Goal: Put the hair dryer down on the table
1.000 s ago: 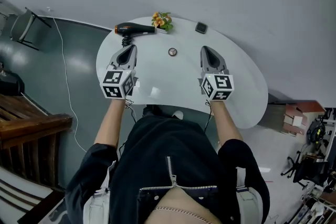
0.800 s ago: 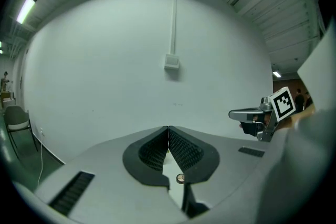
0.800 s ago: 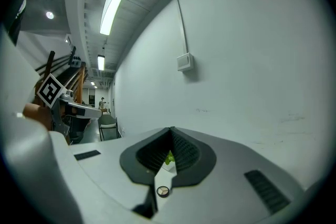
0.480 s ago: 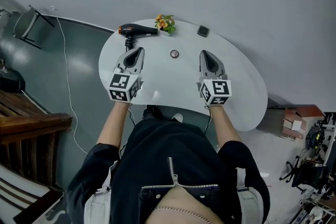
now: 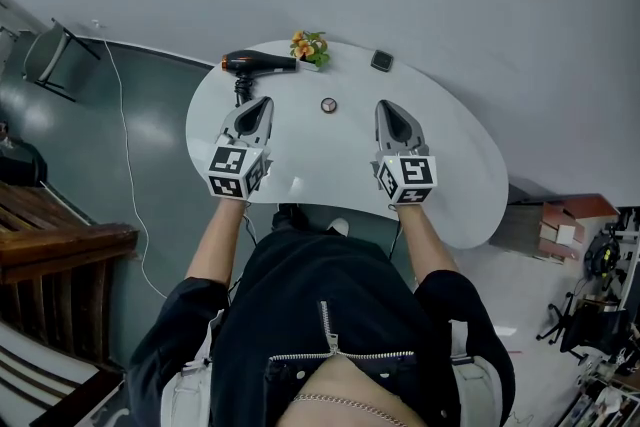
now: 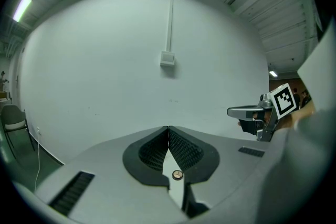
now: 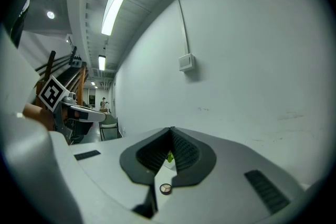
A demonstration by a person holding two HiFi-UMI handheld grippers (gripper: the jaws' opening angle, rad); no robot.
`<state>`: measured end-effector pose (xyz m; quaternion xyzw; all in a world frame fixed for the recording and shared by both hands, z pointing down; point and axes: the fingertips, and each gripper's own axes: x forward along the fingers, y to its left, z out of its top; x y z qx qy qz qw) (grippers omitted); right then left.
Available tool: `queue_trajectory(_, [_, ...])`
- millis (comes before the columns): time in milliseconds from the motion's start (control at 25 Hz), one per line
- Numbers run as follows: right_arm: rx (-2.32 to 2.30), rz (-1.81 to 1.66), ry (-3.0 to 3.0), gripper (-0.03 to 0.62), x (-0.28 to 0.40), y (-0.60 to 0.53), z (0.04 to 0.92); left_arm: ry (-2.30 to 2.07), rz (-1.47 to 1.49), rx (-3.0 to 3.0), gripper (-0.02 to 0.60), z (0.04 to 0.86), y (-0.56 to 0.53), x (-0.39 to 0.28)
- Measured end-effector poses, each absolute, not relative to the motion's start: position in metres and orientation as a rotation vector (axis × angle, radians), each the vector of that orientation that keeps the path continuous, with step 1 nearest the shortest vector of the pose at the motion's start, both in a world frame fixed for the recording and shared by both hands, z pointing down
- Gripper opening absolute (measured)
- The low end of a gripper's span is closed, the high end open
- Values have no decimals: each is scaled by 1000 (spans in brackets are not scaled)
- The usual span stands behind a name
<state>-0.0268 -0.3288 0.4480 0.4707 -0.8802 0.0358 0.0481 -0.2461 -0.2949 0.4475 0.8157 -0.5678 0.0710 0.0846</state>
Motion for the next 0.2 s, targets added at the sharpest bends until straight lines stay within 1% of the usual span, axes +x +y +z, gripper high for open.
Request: queue_trajectory(200, [1424, 118, -2680, 3, -27, -329, 451, -1682, 227, 2429, 21, 452, -294, -245])
